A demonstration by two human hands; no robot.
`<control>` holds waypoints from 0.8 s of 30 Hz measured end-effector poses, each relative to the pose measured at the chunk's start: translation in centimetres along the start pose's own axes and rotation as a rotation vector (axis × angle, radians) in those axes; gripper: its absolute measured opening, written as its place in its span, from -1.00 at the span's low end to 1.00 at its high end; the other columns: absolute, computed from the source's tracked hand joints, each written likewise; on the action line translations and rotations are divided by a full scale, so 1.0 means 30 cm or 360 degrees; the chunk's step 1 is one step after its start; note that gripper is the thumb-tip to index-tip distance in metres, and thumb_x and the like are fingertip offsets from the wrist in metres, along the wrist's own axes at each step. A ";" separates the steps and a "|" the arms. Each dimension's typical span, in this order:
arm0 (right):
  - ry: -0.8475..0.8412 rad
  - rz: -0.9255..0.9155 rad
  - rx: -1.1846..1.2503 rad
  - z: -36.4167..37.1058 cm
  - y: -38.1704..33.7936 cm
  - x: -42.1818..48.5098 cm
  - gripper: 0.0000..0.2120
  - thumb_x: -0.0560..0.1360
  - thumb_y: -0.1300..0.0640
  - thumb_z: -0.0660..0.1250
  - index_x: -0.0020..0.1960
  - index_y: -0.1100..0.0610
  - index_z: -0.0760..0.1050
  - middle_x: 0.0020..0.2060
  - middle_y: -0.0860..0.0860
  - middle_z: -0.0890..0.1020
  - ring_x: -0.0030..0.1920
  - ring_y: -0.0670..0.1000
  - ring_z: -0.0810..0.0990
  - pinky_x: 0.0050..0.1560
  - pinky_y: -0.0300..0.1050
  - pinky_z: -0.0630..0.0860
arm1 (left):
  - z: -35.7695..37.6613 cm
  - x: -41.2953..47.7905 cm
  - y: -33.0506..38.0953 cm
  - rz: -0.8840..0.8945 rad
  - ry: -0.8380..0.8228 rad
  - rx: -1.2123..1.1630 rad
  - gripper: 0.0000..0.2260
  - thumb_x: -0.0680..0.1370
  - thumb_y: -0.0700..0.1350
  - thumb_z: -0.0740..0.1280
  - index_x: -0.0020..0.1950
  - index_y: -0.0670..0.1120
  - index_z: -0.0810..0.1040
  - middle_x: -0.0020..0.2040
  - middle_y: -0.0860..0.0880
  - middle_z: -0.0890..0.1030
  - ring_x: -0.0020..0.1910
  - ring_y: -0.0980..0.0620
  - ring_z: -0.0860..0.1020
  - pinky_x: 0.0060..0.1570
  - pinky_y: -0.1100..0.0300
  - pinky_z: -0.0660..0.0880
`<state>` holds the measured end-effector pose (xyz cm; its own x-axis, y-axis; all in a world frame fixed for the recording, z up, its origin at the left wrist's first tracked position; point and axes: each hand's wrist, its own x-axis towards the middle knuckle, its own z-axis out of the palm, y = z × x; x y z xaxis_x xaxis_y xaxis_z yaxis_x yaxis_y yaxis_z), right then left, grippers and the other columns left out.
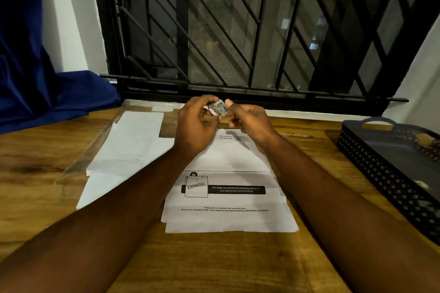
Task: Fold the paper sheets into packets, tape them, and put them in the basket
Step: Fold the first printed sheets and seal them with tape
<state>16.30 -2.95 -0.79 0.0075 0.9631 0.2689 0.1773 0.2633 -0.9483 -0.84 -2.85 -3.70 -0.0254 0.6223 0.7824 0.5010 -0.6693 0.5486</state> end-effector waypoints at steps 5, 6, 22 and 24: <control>-0.0030 -0.0034 -0.0056 0.009 0.011 0.008 -0.77 0.59 0.09 0.49 0.02 0.28 0.71 -0.12 0.14 0.76 -0.17 -0.03 0.70 -0.08 -0.16 0.64 | -0.008 -0.006 0.005 0.0122 -0.0032 0.0147 -0.58 0.45 -0.27 0.51 0.30 -0.08 0.62 0.23 -0.06 0.58 0.15 -0.02 0.58 0.15 0.04 0.60; -0.0030 -0.0039 -0.0036 0.009 0.012 0.010 -0.80 0.58 0.13 0.49 0.04 0.28 0.71 -0.11 0.14 0.77 -0.15 -0.01 0.71 -0.05 -0.14 0.66 | -0.009 -0.007 0.007 0.0133 -0.0034 0.0173 -0.58 0.45 -0.28 0.52 0.29 -0.09 0.62 0.22 -0.07 0.58 0.15 -0.01 0.58 0.15 0.08 0.59; -0.0170 -0.0083 0.0300 -0.026 0.001 0.007 -0.72 0.64 0.13 0.43 0.19 0.34 0.64 -0.07 0.24 0.75 -0.12 0.06 0.75 -0.04 -0.05 0.70 | -0.004 0.005 0.019 -0.0179 -0.0119 -0.0270 -0.62 0.47 -0.25 0.55 0.26 -0.08 0.63 0.11 0.05 0.69 0.11 0.17 0.64 0.13 0.21 0.61; -0.0189 -0.0146 0.0186 -0.028 0.000 0.011 -0.76 0.64 0.16 0.43 0.18 0.33 0.65 -0.05 0.23 0.76 -0.13 0.04 0.75 -0.04 -0.10 0.69 | -0.001 -0.001 0.020 -0.0142 -0.0195 -0.0279 -0.62 0.48 -0.24 0.55 0.27 -0.06 0.63 0.11 0.06 0.69 0.12 0.13 0.65 0.13 0.15 0.63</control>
<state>17.13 -2.69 -0.55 -0.1209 0.9326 0.3401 0.0562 0.3485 -0.9356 -0.56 -3.28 -3.38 0.0478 0.7195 0.6929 0.3433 -0.6632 0.6650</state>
